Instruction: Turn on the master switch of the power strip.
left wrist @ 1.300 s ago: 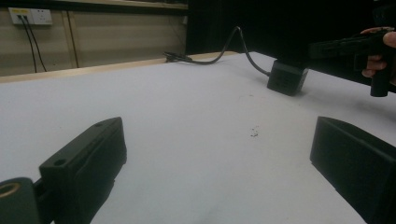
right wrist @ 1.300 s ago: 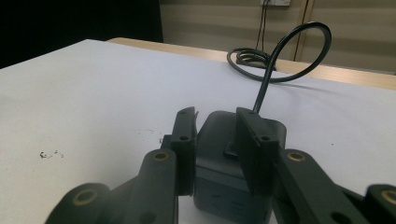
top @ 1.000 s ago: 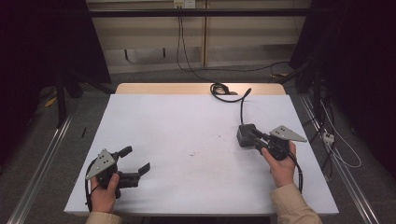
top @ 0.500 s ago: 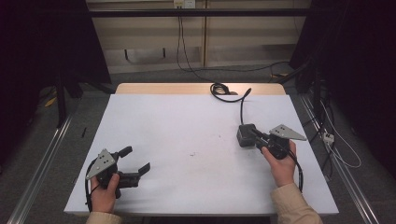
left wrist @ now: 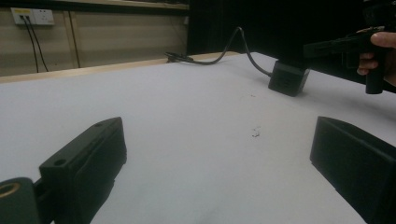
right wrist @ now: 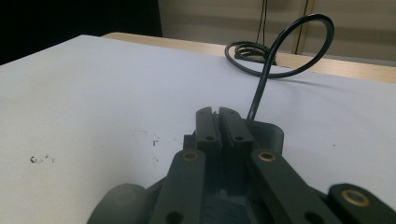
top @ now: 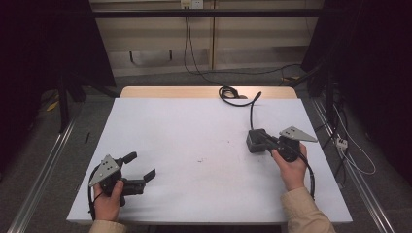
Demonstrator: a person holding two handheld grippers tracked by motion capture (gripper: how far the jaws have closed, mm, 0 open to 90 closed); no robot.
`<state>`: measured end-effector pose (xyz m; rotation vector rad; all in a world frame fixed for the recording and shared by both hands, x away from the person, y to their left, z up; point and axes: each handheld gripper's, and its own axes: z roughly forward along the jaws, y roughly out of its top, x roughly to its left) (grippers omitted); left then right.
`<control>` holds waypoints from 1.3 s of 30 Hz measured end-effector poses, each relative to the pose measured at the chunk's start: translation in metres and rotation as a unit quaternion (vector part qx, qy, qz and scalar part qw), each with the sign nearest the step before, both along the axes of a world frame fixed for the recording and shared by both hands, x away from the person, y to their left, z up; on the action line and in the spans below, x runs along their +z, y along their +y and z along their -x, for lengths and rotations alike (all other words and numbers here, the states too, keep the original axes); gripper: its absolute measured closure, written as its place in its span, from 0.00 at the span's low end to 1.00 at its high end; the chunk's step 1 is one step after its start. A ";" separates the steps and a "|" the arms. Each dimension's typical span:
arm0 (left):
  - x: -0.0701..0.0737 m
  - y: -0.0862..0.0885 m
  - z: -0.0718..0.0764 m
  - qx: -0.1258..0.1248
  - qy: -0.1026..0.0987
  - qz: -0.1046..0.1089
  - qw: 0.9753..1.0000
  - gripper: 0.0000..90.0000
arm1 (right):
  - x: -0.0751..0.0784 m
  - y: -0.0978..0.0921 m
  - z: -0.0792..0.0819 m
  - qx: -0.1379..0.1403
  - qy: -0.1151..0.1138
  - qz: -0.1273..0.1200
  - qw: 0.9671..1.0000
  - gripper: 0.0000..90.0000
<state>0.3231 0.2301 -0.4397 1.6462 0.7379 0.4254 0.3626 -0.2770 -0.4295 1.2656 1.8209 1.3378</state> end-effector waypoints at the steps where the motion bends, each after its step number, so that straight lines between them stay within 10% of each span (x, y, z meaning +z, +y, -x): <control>1: 0.000 0.000 0.000 0.000 0.000 0.001 1.000 0.04 | 0.000 0.000 0.000 -0.002 0.000 -0.002 1.000 0.97; 39: -0.001 -0.001 0.000 0.000 0.002 0.001 1.000 0.04 | -0.003 0.000 -0.005 -0.003 0.014 0.012 1.000 1.00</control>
